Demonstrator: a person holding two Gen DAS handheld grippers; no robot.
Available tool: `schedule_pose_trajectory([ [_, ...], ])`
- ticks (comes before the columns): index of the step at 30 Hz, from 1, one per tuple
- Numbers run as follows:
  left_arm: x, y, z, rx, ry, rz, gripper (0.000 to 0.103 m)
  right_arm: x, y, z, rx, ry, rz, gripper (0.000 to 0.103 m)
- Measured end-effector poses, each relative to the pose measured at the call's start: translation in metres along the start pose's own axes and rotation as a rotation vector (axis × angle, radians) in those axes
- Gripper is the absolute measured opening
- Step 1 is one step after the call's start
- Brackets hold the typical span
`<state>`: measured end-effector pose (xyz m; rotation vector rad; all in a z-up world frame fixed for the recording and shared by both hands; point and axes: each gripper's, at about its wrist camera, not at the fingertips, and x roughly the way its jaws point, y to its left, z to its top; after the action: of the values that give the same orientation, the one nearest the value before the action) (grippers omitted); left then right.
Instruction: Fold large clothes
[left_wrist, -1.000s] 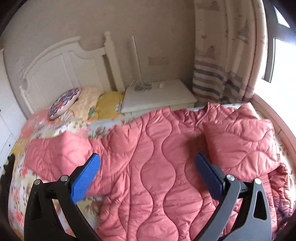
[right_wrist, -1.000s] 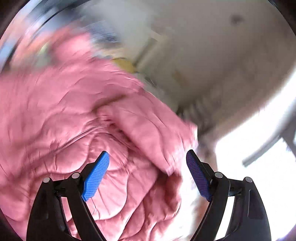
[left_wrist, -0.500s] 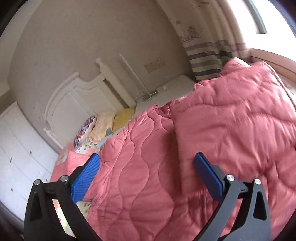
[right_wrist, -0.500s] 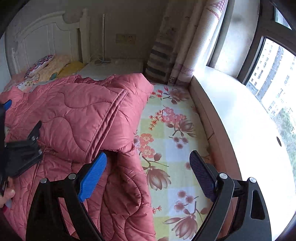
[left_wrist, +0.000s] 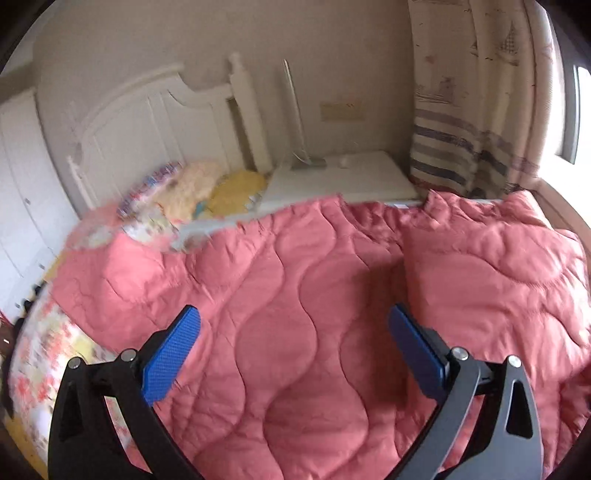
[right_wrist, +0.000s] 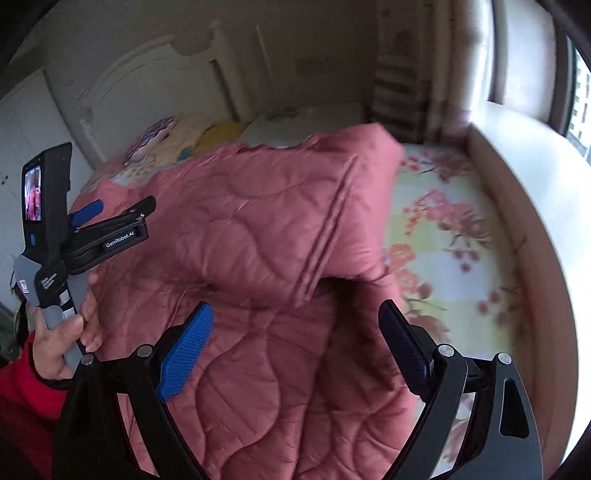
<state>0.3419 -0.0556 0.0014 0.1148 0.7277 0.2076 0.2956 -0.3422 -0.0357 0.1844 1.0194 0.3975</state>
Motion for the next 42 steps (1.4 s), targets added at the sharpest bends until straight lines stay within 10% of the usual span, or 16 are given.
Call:
schedule_pose_trajectory([
  [11, -0.012, 0.054, -0.012, 0.003, 0.005, 0.036, 0.101, 0.033, 0.039, 0.035, -0.032, 0.022, 0.183, 0.075],
  [24, -0.021, 0.199, -0.014, -0.263, -0.007, 0.162, 0.101, 0.080, 0.196, 0.116, -0.295, 0.042, 0.267, 0.086],
  [29, -0.009, 0.223, -0.013, -0.303, 0.025, 0.169, 0.101, 0.056, 0.156, 0.120, -0.271, -0.053, 0.075, 0.087],
  [35, 0.010, 0.161, 0.006, -0.178, 0.040, 0.032, 0.101, 0.103, 0.030, 0.113, -0.040, 0.162, -0.149, 0.087],
  [42, 0.046, 0.108, 0.003, -0.079, 0.037, 0.029, 0.101, 0.126, -0.062, 0.094, 0.119, 0.175, -0.312, 0.085],
])
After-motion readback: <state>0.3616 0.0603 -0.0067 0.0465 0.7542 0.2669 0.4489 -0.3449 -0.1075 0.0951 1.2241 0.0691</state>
